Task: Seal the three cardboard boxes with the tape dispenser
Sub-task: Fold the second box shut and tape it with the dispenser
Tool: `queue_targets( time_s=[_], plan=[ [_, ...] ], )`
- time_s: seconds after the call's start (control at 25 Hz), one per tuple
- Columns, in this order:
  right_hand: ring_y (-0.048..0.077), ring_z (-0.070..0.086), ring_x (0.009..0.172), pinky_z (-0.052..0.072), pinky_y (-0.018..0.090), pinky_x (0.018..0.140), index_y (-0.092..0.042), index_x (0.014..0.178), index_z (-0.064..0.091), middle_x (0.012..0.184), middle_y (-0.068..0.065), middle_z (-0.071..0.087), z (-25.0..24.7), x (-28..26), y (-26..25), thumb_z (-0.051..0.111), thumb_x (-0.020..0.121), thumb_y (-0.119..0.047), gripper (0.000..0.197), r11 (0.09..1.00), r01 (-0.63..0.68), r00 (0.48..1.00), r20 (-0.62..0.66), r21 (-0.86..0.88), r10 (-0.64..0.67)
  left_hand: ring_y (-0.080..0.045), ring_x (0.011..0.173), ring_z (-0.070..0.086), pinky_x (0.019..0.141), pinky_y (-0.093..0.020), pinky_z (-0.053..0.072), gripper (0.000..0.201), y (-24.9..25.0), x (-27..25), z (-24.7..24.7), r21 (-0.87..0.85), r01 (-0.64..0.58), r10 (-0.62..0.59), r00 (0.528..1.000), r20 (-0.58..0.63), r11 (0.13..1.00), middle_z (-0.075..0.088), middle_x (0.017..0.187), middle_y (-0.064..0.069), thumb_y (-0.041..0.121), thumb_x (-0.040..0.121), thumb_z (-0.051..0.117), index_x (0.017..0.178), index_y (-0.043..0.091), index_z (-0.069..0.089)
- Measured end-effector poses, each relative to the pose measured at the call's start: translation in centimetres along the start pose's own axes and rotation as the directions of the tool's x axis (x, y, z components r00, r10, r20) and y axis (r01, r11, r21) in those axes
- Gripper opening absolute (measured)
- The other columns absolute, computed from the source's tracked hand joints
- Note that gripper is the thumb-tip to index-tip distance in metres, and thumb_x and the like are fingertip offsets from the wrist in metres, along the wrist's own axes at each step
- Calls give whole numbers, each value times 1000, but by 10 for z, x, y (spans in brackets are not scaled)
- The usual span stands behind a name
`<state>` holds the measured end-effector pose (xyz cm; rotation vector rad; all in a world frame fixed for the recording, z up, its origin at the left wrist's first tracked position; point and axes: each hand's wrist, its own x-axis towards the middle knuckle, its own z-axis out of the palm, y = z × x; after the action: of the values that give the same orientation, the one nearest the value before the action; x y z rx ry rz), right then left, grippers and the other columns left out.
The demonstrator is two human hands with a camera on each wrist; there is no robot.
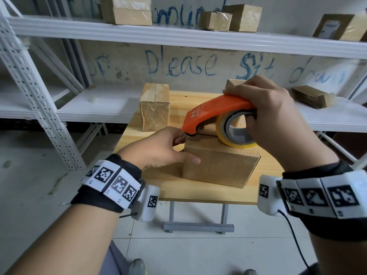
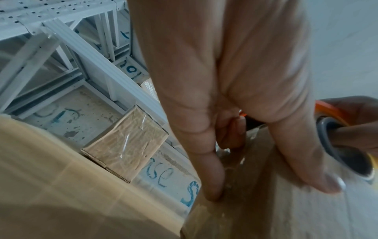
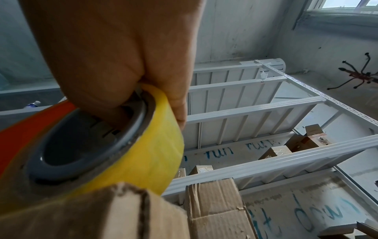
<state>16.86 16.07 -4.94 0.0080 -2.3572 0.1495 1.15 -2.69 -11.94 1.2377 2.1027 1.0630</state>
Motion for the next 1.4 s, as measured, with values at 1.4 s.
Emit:
queue_targets(
  time_s=[1.4],
  plan=[
    [38, 58, 77, 37, 35, 66, -9, 104, 61, 87, 15, 65, -2, -65, 39, 68, 62, 3, 44, 834, -502, 865, -147, -230, 480, -1, 126, 57, 116, -39, 36, 56, -16, -3, -21, 80, -15, 10, 998, 64, 997, 67, 129, 19, 78, 60, 77, 108, 50, 70]
  ],
)
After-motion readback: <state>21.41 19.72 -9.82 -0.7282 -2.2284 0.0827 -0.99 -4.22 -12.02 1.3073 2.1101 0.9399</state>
